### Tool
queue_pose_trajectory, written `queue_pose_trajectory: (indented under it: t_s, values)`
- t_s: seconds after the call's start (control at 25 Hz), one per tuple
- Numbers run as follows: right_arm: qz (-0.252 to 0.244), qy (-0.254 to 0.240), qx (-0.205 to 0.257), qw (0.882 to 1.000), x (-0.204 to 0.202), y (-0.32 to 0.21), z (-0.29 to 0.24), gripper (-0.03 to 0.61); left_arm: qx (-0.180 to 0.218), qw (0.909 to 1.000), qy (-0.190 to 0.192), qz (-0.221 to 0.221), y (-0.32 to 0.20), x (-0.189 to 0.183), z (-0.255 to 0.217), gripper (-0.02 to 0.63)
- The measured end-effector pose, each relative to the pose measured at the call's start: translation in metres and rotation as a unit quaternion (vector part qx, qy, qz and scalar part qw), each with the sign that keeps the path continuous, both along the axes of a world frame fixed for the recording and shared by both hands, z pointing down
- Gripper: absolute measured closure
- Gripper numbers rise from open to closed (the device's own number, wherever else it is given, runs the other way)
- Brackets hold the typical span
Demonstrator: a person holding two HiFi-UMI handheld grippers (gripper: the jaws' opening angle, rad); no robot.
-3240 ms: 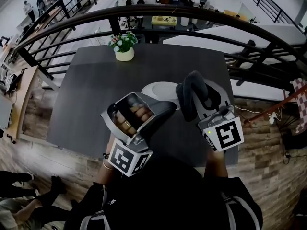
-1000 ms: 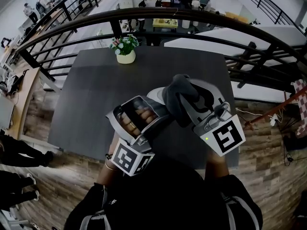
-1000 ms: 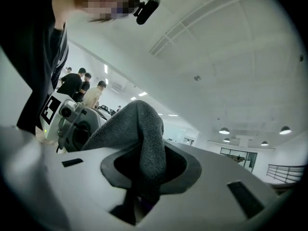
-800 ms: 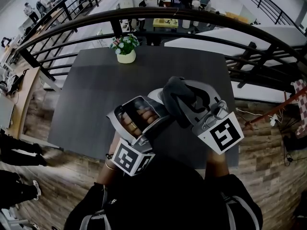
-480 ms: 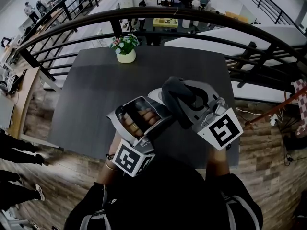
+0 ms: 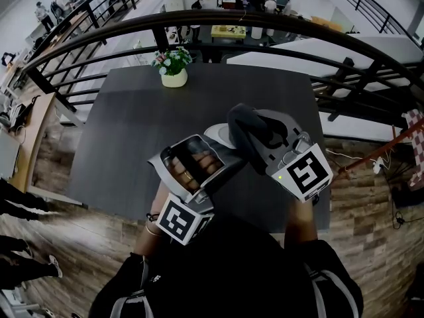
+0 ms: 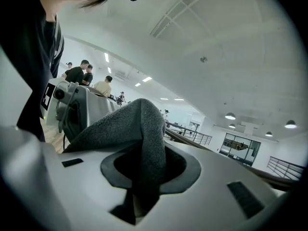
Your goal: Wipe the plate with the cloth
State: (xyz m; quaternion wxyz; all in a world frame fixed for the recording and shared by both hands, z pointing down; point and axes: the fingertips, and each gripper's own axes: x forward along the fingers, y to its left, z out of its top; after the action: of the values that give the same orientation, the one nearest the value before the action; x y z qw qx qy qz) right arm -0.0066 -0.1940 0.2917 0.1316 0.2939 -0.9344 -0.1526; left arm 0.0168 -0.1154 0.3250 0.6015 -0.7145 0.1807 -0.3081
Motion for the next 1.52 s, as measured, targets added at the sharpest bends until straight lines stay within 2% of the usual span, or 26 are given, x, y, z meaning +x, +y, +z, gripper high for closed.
queue_pose_trajectory:
  t_s: [0.64, 0.88, 1.08, 1.32, 1.52]
  values:
    - [0.076, 0.009, -0.026, 0.997, 0.04, -0.037, 0.028, 0.499, 0.003, 0.9999, 0.003, 0.009, 0.005, 0.001, -0.005, 0.591]
    - [0.099, 0.01, -0.035, 0.994, 0.052, -0.048, 0.037, 0.499, 0.006, 0.9997, 0.019, 0.013, 0.004, 0.001, -0.012, 0.591]
    - [0.139, 0.01, -0.039, 0.989, 0.072, -0.057, 0.048, 0.499, -0.003, 0.9997, 0.02, 0.011, 0.007, 0.001, -0.008, 0.592]
    - [0.172, -0.006, -0.017, 0.985, 0.095, -0.065, 0.03, 0.499, -0.015, 0.9998, 0.014, 0.005, 0.002, -0.001, -0.002, 0.592]
    - [0.176, -0.036, 0.025, 0.983, 0.098, -0.059, -0.002, 0.499, -0.012, 0.9999, 0.008, 0.002, -0.001, -0.002, 0.003, 0.592]
